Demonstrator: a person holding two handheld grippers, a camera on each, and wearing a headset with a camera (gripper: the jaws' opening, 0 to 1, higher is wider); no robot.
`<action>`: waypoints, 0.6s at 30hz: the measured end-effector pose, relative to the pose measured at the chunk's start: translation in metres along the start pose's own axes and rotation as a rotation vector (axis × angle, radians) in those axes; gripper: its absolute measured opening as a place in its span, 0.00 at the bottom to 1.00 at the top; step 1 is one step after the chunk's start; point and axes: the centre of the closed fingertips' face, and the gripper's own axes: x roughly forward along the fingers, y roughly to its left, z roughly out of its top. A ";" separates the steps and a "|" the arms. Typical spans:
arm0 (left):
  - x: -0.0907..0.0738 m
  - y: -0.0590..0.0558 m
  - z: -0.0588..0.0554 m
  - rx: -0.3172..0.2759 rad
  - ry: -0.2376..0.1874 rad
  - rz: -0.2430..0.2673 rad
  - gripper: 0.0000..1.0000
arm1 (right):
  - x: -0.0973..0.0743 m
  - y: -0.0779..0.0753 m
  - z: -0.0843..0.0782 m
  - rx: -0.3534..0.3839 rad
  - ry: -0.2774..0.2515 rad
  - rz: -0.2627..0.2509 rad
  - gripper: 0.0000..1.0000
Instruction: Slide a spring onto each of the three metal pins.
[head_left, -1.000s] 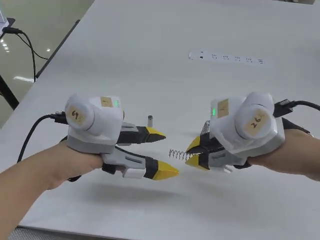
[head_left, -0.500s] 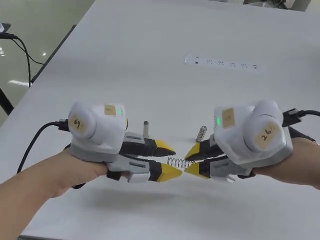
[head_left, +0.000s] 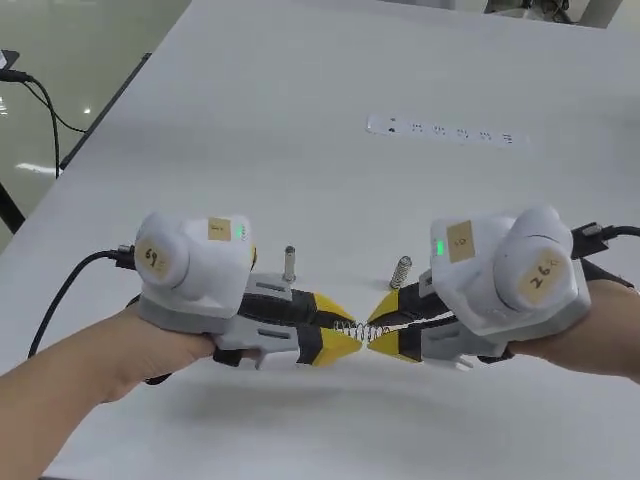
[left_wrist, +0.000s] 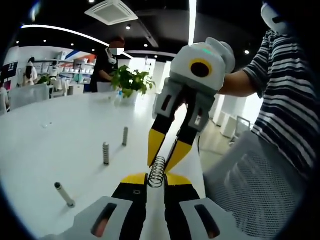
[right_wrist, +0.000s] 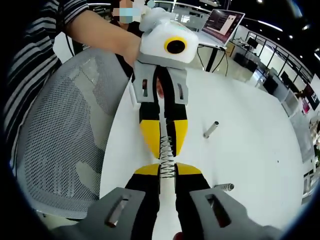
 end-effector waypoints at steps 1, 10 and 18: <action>0.000 0.000 0.000 -0.001 0.000 0.000 0.05 | 0.000 0.000 0.000 -0.001 -0.001 0.000 0.07; -0.001 -0.003 0.002 0.015 -0.005 -0.007 0.04 | 0.000 0.001 0.000 0.003 -0.002 0.002 0.07; 0.000 -0.008 0.002 0.022 -0.003 -0.027 0.03 | 0.000 0.002 -0.001 0.013 -0.010 0.006 0.08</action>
